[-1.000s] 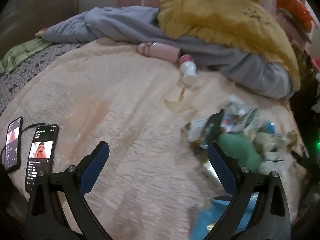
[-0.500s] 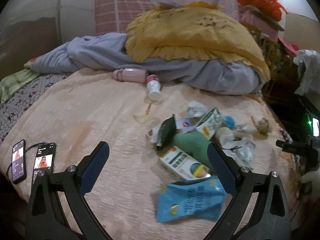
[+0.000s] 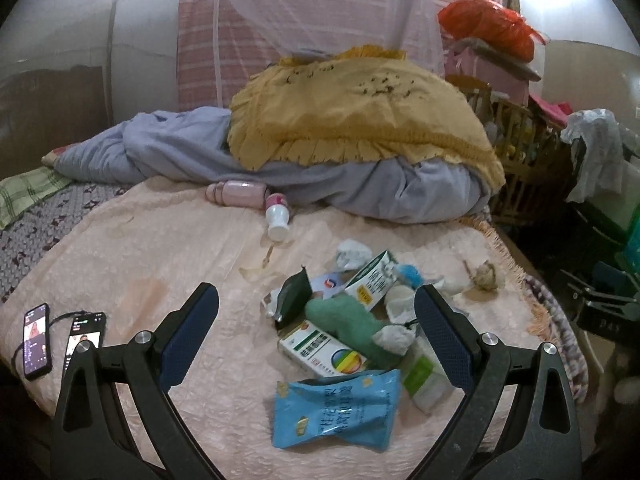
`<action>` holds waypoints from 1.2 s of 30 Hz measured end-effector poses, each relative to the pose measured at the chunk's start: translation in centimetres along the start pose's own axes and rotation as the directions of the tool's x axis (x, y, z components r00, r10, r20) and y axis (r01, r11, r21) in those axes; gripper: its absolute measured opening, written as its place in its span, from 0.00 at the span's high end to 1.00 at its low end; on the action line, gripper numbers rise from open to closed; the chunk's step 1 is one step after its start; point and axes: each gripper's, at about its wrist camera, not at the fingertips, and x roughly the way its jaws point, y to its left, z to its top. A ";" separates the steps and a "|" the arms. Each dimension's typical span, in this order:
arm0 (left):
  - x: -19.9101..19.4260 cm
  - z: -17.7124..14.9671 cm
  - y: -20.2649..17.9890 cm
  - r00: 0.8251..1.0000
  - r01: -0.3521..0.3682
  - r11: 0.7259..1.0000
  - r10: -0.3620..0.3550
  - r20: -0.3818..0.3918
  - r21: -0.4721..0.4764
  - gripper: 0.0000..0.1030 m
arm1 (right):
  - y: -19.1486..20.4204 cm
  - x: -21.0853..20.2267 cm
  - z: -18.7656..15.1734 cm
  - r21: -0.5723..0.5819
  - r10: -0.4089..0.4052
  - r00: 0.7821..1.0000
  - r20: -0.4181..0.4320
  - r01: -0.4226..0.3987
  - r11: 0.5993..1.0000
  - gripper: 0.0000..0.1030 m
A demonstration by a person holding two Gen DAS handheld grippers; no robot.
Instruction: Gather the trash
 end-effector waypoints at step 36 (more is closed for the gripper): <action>-0.9 0.3 -0.1 0.999 -0.028 1.000 0.027 0.045 0.001 0.05 | 4.3 -4.6 1.6 -0.034 0.084 0.987 0.137 -0.080 0.996 0.00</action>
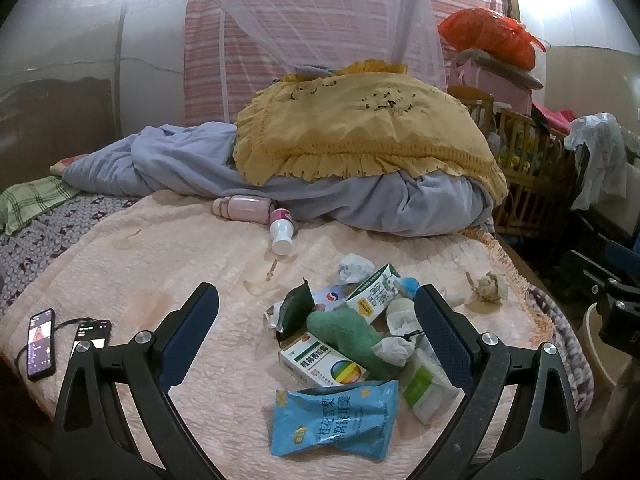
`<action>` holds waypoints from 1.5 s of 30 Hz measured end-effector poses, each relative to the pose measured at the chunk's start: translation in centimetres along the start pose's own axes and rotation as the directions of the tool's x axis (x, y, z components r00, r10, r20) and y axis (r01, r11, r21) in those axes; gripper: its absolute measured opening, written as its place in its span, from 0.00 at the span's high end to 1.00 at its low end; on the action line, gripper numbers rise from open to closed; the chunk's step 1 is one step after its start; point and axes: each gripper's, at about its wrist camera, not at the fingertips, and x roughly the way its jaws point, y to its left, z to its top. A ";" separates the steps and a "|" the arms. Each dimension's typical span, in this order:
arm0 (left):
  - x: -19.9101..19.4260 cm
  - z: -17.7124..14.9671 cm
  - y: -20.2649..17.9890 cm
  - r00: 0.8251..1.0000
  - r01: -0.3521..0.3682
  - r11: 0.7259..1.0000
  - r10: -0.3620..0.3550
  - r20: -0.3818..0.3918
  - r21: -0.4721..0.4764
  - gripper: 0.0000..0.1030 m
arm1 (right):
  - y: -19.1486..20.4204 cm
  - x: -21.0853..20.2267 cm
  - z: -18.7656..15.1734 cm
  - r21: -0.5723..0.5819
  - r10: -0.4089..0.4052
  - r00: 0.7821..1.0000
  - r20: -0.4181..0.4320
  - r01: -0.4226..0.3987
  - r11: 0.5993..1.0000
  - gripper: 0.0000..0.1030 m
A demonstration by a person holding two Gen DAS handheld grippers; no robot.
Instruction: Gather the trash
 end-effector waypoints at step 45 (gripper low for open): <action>1.8 -1.0 0.4 0.999 -0.040 0.999 0.040 -0.029 -0.005 0.05 | 0.1 1.4 -1.0 -0.018 0.026 0.998 -0.052 -0.026 0.999 0.00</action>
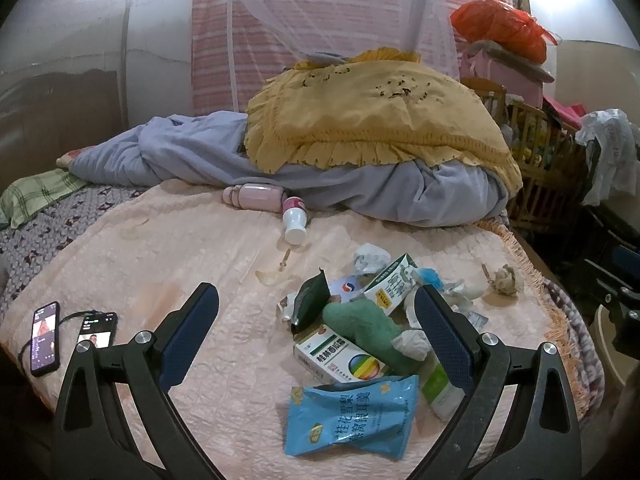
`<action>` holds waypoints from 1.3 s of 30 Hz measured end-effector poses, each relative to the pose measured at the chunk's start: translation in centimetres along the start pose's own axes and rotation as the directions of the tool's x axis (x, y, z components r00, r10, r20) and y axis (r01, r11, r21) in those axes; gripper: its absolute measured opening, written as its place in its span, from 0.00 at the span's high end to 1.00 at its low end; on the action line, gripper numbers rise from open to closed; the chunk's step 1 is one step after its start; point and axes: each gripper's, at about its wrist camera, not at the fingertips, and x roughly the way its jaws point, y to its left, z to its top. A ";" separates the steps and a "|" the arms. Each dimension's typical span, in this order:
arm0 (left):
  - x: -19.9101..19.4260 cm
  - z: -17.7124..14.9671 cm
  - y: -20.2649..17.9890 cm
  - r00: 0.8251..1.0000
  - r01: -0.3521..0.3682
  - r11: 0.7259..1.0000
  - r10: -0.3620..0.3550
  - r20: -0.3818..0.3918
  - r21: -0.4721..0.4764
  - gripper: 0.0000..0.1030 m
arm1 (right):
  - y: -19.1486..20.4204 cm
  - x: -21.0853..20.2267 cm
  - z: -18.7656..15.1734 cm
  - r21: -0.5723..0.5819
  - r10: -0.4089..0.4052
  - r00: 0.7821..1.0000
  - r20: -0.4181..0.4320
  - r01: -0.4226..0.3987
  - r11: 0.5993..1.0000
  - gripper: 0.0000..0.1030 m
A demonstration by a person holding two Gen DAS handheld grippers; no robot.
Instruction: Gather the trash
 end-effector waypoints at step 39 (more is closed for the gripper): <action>9.2 -0.9 -1.0 0.920 0.227 0.974 -0.222 -0.324 -0.022 0.05 | 2.7 13.2 -7.6 0.203 0.490 0.742 -0.458 -0.449 0.870 0.70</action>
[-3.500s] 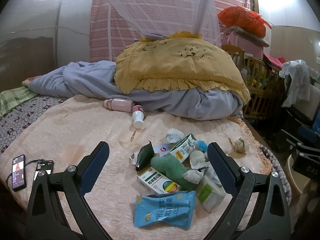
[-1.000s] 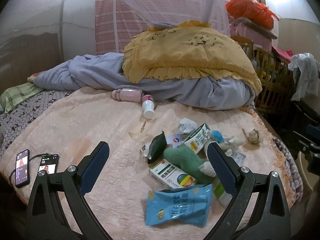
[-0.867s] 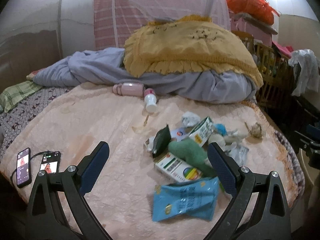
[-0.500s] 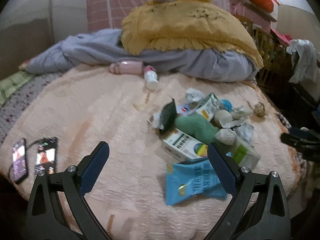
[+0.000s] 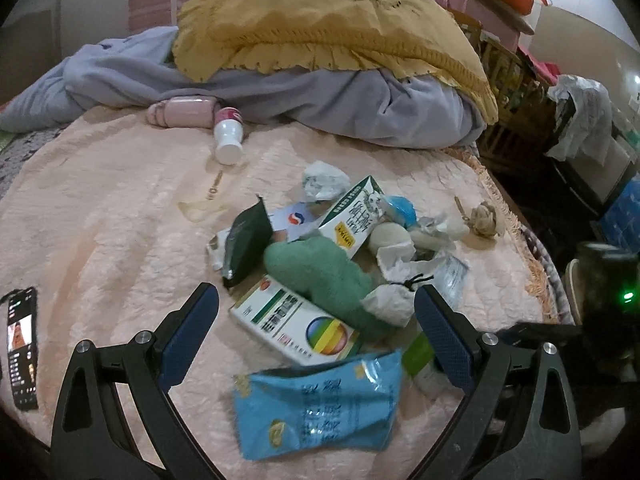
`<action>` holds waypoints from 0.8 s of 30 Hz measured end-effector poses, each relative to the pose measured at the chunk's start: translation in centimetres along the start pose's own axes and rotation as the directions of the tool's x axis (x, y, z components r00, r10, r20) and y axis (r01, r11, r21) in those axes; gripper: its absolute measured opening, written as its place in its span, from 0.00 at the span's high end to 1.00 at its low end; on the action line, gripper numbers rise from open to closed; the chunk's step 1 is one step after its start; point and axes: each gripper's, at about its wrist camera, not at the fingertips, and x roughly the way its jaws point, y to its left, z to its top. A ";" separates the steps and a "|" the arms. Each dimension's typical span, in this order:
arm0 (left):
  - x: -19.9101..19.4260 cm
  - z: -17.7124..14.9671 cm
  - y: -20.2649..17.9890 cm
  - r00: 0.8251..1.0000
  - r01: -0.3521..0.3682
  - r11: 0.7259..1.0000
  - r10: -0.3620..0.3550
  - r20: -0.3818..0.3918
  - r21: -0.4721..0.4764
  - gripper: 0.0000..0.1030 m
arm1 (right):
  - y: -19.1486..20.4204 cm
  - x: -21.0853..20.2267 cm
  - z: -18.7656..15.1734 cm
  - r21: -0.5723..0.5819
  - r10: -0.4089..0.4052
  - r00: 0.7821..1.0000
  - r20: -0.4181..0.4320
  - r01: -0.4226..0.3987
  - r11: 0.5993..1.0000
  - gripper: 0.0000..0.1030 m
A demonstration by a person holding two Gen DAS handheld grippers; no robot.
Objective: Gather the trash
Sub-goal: 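Grasp a clear plastic tube with the right tool while the left tool grasps a white tissue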
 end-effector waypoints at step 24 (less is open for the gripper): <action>9.1 -0.1 -7.9 0.964 0.048 0.974 0.013 -0.266 0.222 0.82 | -7.8 -11.1 -5.8 0.177 -0.071 0.983 0.172 0.040 0.983 0.87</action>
